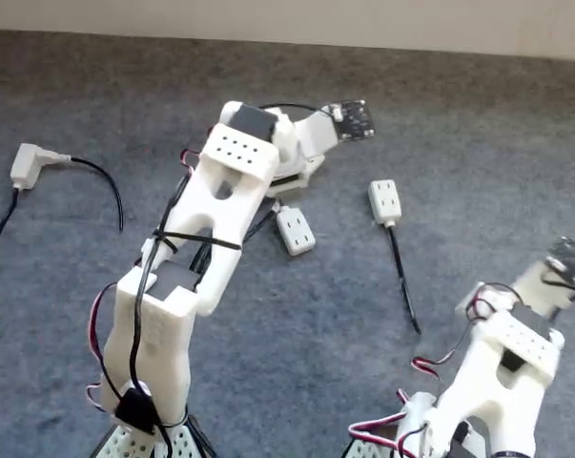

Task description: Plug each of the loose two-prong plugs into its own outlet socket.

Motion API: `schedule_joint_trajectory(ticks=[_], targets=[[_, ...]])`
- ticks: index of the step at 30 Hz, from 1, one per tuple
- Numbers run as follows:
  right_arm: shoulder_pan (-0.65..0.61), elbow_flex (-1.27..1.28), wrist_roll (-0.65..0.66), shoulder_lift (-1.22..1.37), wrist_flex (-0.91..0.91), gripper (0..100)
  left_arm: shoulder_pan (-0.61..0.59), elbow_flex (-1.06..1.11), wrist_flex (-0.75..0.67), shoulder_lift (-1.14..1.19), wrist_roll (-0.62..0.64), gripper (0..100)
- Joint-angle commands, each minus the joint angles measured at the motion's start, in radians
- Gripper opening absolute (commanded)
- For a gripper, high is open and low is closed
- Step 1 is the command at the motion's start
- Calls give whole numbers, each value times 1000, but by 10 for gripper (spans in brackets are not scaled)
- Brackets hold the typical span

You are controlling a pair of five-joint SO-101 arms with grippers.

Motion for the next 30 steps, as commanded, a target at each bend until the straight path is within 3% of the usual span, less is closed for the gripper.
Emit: schedule_joint_trajectory(ticks=[1, 9, 12, 19, 30], targets=[[33, -1, -14, -35, -56, 324, 13, -10, -17, 21, 75, 280], [-51, 73, -12, -35, -120, 324, 15, -12, 14, 206, -270, 284], [-58, 73, -12, -35, -120, 324, 19, -19, 46, 208, -316, 284], [-82, 74, 26, -35, -122, 324, 8, -234, 364, 136, -500, 284], [-88, 74, 40, -28, -122, 324, 27, -262, 339, 153, -568, 286]])
